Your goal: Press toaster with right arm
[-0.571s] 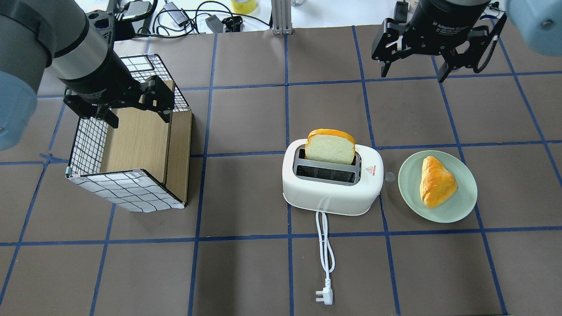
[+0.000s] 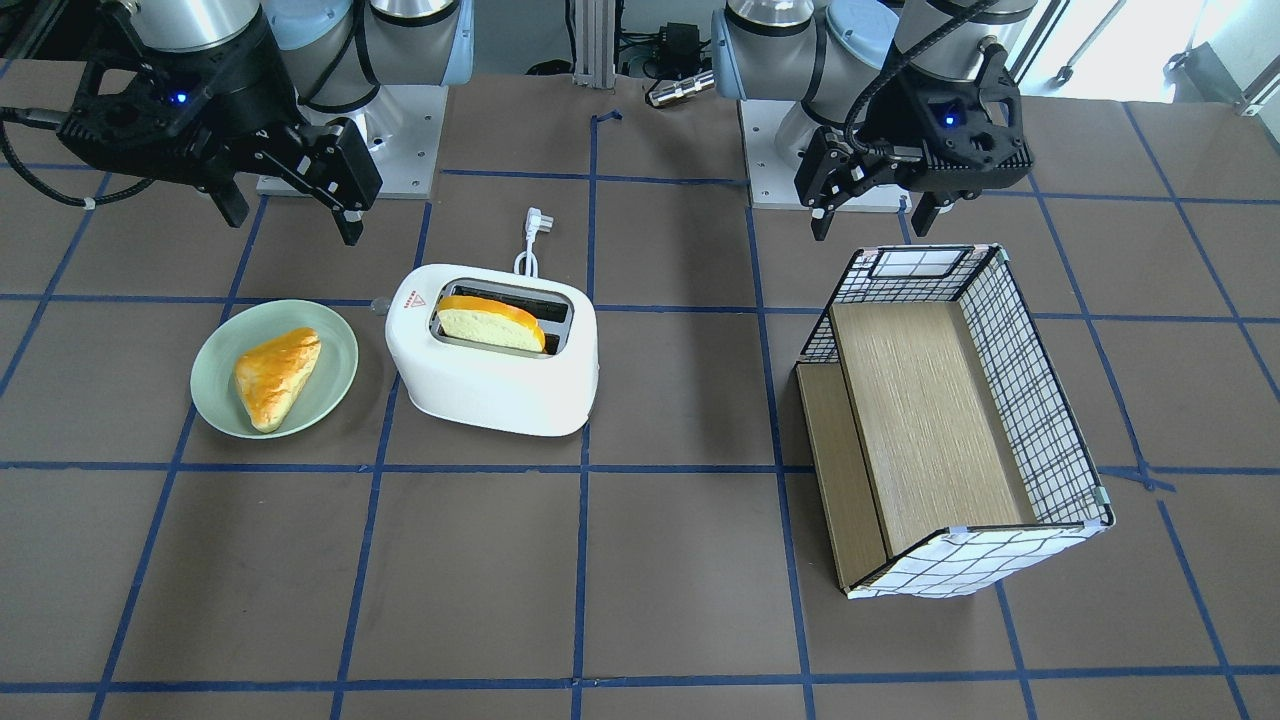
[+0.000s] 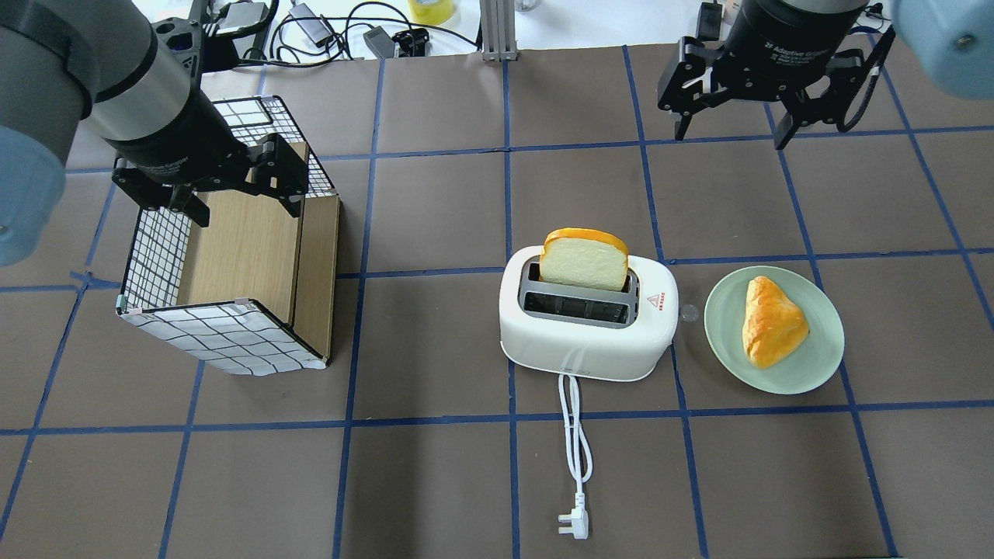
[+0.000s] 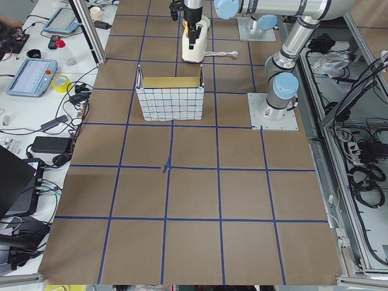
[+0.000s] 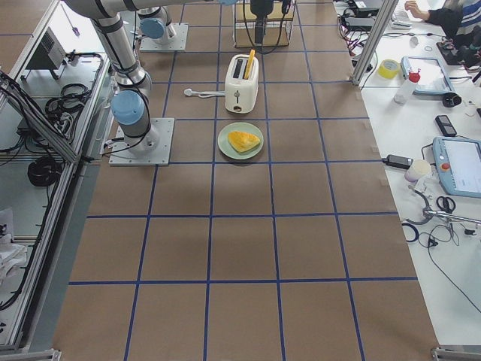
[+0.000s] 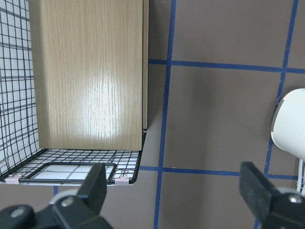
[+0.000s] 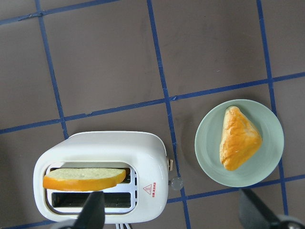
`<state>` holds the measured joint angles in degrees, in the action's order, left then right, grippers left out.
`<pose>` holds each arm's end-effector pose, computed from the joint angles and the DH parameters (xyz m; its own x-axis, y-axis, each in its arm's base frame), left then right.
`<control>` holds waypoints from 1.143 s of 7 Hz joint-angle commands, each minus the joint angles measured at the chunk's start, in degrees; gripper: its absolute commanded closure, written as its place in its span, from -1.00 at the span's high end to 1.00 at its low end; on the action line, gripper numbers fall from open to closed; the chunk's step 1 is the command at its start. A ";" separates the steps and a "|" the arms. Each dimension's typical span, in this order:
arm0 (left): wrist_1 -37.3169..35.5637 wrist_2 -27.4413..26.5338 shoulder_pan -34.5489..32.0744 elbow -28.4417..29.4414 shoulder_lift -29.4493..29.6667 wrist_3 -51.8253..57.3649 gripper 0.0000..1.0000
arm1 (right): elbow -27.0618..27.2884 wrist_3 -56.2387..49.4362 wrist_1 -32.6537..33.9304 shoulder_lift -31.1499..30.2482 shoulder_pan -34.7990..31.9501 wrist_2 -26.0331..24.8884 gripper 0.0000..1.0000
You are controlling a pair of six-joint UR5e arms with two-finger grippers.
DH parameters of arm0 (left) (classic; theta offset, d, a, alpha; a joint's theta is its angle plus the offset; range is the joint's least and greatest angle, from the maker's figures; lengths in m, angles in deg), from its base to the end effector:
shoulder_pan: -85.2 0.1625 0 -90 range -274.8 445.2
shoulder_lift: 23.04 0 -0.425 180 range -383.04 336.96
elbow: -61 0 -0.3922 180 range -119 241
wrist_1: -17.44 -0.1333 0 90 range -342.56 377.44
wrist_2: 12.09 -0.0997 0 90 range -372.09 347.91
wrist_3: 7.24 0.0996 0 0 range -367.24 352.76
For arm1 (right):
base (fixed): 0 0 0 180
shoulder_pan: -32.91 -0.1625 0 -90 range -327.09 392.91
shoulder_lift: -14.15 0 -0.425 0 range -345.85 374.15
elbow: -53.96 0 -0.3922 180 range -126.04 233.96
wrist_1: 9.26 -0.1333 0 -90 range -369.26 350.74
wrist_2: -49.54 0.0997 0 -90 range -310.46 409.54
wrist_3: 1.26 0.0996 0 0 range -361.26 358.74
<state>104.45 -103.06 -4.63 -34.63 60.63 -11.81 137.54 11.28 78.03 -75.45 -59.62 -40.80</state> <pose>-0.1303 -0.4516 0.4967 -0.9964 -0.0836 -0.0117 -0.0826 0.9944 -0.0655 0.1546 -0.4919 0.5349 -0.9848 0.1738 -0.0068 0.1739 0.9831 -0.0576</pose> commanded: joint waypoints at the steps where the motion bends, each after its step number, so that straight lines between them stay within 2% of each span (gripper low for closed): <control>1: 0.00 0.00 0.00 0.00 0.00 0.00 1.00 | 0.00 -0.06 -0.01 0.48 -0.02 0.08 0.98; 4: 0.00 0.00 0.00 0.00 0.00 0.00 1.00 | -0.09 0.29 -1.32 1.02 -0.11 0.17 1.00; 5: 0.00 0.00 0.00 0.00 0.00 0.00 1.00 | -0.09 0.29 -1.50 1.10 -0.11 0.43 0.93; 6: 0.00 0.00 0.00 0.00 0.00 0.00 1.00 | -0.17 0.29 -3.07 0.93 0.41 1.04 0.01; 7: 0.00 0.00 0.00 0.00 0.00 0.00 1.00 | -0.35 0.20 -7.70 1.10 0.77 4.18 -0.99; 8: 0.00 0.00 0.00 0.00 0.00 0.00 1.00 | -0.09 -0.24 -8.36 1.28 2.34 8.13 -1.00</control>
<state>104.45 -103.05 -4.63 -34.63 60.63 -11.81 137.32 11.41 71.80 -74.35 -58.67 -36.79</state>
